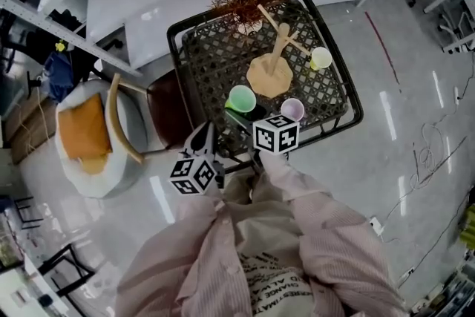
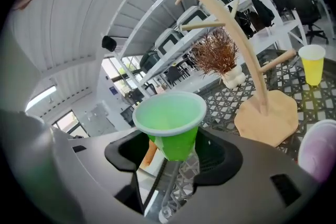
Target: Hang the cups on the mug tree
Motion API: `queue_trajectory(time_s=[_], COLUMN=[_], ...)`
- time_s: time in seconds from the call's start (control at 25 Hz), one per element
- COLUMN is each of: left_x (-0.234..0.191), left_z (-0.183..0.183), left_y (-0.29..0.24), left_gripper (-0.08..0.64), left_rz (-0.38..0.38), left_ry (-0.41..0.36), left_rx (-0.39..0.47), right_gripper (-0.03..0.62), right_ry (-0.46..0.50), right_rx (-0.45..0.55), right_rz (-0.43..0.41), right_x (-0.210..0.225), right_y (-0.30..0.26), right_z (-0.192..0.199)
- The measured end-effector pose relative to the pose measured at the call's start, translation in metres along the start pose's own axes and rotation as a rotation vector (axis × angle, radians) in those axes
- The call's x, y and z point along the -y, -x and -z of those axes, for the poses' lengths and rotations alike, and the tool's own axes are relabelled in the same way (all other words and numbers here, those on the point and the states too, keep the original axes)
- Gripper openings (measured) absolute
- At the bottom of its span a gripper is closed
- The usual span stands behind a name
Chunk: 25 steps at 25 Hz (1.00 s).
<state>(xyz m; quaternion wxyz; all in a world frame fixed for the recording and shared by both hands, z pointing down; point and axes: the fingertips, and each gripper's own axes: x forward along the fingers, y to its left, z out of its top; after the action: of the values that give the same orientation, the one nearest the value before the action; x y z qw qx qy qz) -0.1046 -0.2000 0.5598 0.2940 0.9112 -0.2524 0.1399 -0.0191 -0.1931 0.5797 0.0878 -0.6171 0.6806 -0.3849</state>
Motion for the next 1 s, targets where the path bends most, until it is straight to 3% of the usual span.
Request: queue_trajectory(time_s=[0.44, 1.0], left_x=[0.019, 0.026], left_z=[-0.019, -0.055], left_y=[-0.007, -0.026], left_gripper=[-0.002, -0.002], left_rz=[0.053, 0.079], left_ry=[-0.077, -0.145], left_rx=[-0.008, 0.026], right_gripper=[0.27, 0.268], right_ry=[-0.191, -0.342], right_rx=[0.004, 0.01], right_rz=[-0.108, -0.226], right_x=[-0.012, -0.019], right_y=[0.007, 0.01], right_z=[-0.032, -0.063])
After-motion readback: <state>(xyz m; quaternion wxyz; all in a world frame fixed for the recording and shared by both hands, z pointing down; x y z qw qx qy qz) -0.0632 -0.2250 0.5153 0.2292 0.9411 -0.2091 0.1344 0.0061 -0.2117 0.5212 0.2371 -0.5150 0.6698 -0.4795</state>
